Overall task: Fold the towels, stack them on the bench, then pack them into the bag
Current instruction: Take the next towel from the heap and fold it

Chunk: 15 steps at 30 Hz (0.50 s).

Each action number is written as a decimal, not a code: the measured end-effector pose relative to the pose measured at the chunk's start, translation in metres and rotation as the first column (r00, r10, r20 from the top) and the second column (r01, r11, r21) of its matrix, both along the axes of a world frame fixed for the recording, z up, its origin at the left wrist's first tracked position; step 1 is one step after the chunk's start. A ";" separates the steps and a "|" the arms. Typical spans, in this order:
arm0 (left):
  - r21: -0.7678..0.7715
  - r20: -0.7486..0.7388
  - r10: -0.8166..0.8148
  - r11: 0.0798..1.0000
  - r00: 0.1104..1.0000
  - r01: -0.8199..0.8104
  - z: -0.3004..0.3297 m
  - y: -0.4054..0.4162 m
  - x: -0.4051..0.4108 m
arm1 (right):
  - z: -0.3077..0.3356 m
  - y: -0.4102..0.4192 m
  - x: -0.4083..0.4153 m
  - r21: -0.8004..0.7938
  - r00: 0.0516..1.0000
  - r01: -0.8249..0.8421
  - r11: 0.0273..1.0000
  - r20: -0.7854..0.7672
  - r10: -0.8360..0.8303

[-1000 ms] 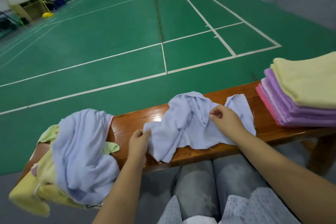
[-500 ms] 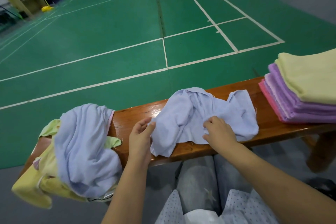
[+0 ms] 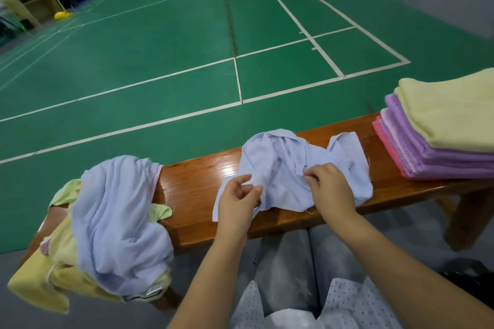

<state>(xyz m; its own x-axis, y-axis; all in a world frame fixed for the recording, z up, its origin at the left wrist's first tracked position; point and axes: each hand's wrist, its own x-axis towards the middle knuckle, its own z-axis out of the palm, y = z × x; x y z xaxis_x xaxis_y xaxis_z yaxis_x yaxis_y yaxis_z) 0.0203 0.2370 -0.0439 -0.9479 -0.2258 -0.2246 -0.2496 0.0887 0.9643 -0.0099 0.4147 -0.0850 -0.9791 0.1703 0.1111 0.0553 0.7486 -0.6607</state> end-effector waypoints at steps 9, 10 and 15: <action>-0.011 0.028 -0.024 1.000 0.999 0.024 0.003 0.039 -0.004 | 0.036 -0.012 0.022 -0.360 0.997 -0.054 0.932 -0.064 0.033; -0.004 0.022 -0.040 0.999 0.999 0.040 0.004 0.041 -0.003 | 0.038 -0.014 0.024 -0.358 0.997 -0.064 0.931 -0.068 0.043; 0.004 -0.002 -0.060 0.998 0.998 0.061 0.008 0.047 0.003 | 0.031 -0.018 0.028 -0.289 0.990 -0.080 0.954 -0.130 0.044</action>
